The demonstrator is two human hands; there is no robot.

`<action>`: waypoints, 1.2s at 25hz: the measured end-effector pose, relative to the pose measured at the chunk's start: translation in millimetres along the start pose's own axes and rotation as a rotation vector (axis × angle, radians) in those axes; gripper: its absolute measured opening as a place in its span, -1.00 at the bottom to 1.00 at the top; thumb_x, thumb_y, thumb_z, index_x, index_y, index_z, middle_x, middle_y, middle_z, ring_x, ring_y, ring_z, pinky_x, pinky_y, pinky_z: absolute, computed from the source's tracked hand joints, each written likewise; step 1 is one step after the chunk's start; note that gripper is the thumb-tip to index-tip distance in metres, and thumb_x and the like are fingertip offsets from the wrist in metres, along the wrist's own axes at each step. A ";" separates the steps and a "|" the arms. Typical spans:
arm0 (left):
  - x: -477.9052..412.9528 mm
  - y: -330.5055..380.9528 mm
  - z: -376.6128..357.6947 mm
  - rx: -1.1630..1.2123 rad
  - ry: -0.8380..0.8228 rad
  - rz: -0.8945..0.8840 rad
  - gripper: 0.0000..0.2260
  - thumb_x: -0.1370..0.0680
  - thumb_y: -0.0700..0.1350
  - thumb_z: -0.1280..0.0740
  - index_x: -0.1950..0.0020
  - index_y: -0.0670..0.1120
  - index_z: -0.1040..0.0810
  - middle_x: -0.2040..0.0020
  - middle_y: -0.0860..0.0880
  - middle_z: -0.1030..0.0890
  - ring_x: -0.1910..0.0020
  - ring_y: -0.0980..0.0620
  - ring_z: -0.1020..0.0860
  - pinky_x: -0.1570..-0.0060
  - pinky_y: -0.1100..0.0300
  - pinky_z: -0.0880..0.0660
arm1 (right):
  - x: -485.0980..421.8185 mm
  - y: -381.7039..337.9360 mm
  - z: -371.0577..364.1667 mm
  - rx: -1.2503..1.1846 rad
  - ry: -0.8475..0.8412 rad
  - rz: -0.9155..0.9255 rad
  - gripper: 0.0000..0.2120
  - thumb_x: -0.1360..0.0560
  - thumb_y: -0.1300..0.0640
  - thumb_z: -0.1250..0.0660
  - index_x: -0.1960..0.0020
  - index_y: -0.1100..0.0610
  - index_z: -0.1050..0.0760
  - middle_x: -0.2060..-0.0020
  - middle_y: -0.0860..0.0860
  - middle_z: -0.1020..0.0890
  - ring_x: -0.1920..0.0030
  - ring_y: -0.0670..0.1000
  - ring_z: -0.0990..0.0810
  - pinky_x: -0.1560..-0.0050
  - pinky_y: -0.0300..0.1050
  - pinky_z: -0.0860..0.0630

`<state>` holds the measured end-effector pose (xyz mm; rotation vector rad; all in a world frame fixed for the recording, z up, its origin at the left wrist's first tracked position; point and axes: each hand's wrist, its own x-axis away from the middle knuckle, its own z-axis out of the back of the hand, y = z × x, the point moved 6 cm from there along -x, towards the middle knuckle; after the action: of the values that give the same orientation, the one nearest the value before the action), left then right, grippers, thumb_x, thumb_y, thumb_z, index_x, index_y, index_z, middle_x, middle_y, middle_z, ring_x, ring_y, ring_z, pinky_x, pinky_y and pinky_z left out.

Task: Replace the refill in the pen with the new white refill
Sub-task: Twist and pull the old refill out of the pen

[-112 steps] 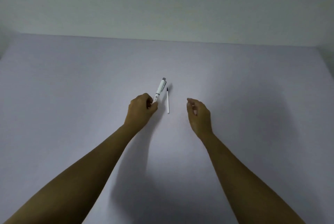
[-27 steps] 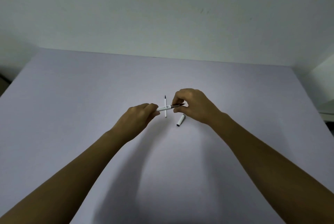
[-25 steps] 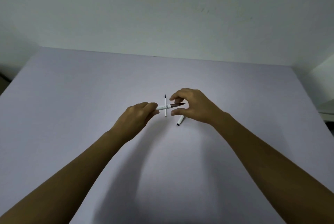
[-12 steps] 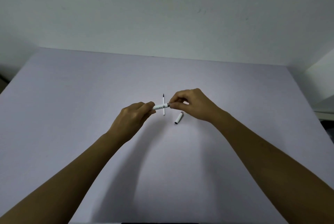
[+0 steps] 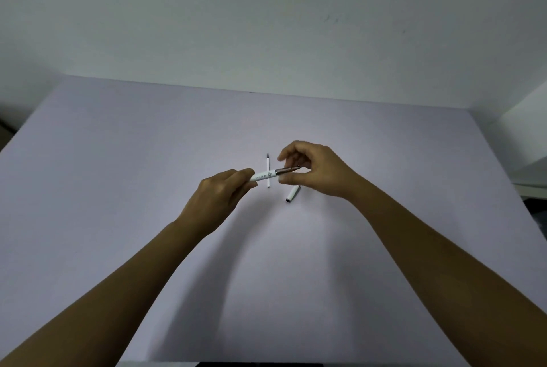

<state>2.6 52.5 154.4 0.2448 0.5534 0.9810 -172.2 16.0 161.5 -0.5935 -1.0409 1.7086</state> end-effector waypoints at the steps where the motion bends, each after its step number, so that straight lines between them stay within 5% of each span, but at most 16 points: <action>1: -0.3 -0.6 -0.3 0.002 0.005 0.007 -0.84 -0.55 -0.14 -0.29 0.01 -0.21 -0.56 0.39 -0.13 -0.48 0.44 -0.13 -0.40 0.43 0.19 -0.28 | -0.4 1.4 1.3 0.009 0.017 -0.040 -0.79 -0.33 -0.08 -0.46 0.07 -0.11 -0.54 0.23 -0.14 -0.64 0.14 -0.16 -0.62 0.03 -0.29 -0.51; 3: -0.4 -1.3 -0.5 -0.003 0.011 0.013 -0.84 -0.55 -0.13 -0.28 0.00 -0.21 -0.56 0.38 -0.13 -0.48 0.44 -0.12 -0.40 0.42 0.19 -0.27 | -1.7 5.3 3.1 0.075 0.022 -0.096 -0.82 -0.38 -0.18 -0.37 0.14 -0.09 -0.58 0.24 -0.09 -0.68 0.19 -0.14 -0.64 0.13 -0.25 -0.50; 7: 2.1 0.0 -2.3 0.008 0.001 0.006 -0.84 -0.55 -0.13 -0.28 0.01 -0.22 -0.56 0.39 -0.14 -0.49 0.45 -0.12 -0.39 0.44 0.16 -0.31 | -0.7 4.2 0.8 0.027 -0.023 -0.054 -0.88 -0.36 0.11 -0.48 0.16 -0.03 -0.58 0.29 -0.14 -0.65 0.27 -0.23 -0.61 0.17 -0.34 -0.50; 11: 1.7 -1.0 -2.7 0.033 0.020 0.028 -0.89 -0.52 -0.20 -0.33 0.01 -0.22 -0.56 0.39 -0.14 -0.50 0.45 -0.06 -0.35 0.44 0.18 -0.30 | -0.8 7.5 0.7 0.063 0.008 -0.137 -0.80 -0.38 -0.13 -0.41 0.06 -0.07 -0.56 0.22 -0.13 -0.67 0.23 -0.21 -0.64 0.09 -0.16 -0.56; 14: 1.3 -1.5 -4.8 0.030 0.016 0.025 -0.89 -0.52 -0.20 -0.33 0.01 -0.22 -0.56 0.40 -0.14 -0.49 0.45 -0.05 -0.32 0.45 0.17 -0.29 | -1.4 6.5 1.5 0.017 0.019 -0.104 -0.92 -0.40 0.06 -0.45 0.13 -0.02 -0.58 0.25 -0.11 -0.66 0.23 -0.17 -0.63 0.11 -0.19 -0.55; 16: 1.3 -2.5 -4.8 0.042 0.026 0.031 -0.88 -0.52 -0.19 -0.32 0.00 -0.22 -0.55 0.39 -0.12 -0.47 0.44 -0.03 -0.31 0.43 0.19 -0.28 | -0.3 7.4 1.7 -0.115 0.014 -0.110 -0.74 -0.36 0.13 -0.49 0.00 -0.06 -0.52 0.15 -0.13 -0.62 0.16 -0.18 -0.65 0.11 -0.30 -0.55; 18: 1.0 -3.3 -4.6 0.049 0.036 0.031 -0.88 -0.53 -0.18 -0.31 0.00 -0.22 -0.55 0.39 -0.06 -0.43 0.44 0.00 -0.30 0.42 0.20 -0.27 | 0.1 10.7 1.6 -0.075 0.022 -0.183 -0.65 -0.37 -0.11 -0.43 -0.11 -0.07 -0.49 0.08 -0.15 -0.63 0.14 -0.19 -0.67 0.08 -0.27 -0.57; 20: 0.8 -4.0 -5.1 0.050 0.033 0.030 -0.88 -0.53 -0.18 -0.31 0.00 -0.21 -0.55 0.38 -0.04 -0.41 0.44 0.00 -0.30 0.42 0.20 -0.27 | 0.0 14.0 2.4 -0.018 0.033 -0.240 -0.63 -0.40 -0.26 -0.31 0.03 0.02 -0.58 0.19 -0.11 -0.67 0.24 -0.19 -0.67 0.06 -0.18 -0.59; 25: -0.9 -5.6 -6.2 0.043 0.027 0.037 -0.89 -0.52 -0.19 -0.33 0.00 -0.20 -0.56 0.38 -0.05 -0.44 0.43 0.01 -0.30 0.41 0.21 -0.25 | -1.8 5.7 5.2 -0.027 0.011 -0.149 -0.88 -0.35 0.05 -0.49 0.16 -0.05 -0.58 0.29 -0.16 -0.65 0.27 -0.22 -0.64 0.07 -0.19 -0.52; 28: -3.4 -5.3 -5.1 0.045 0.033 0.033 -0.88 -0.52 -0.19 -0.33 -0.02 -0.21 -0.56 0.38 -0.09 -0.48 0.43 0.02 -0.30 0.41 0.22 -0.25 | -3.5 6.2 5.3 -0.069 0.008 -0.226 -0.69 -0.30 -0.22 -0.44 0.05 -0.08 -0.56 0.25 -0.12 -0.70 0.22 -0.16 -0.68 0.07 -0.16 -0.57; 30: -4.8 -4.6 -4.9 0.049 0.033 0.030 -0.88 -0.52 -0.18 -0.32 -0.02 -0.20 -0.55 0.38 -0.09 -0.48 0.44 0.01 -0.30 0.41 0.21 -0.25 | -5.2 8.2 4.5 -0.100 0.007 -0.248 -0.73 -0.36 -0.22 -0.39 0.15 -0.03 -0.59 0.30 -0.07 -0.70 0.25 -0.14 -0.69 0.06 -0.14 -0.62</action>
<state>1.2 45.8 149.8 0.2816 0.6060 1.0032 -177.8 8.6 156.3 -0.5106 -1.1498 1.4440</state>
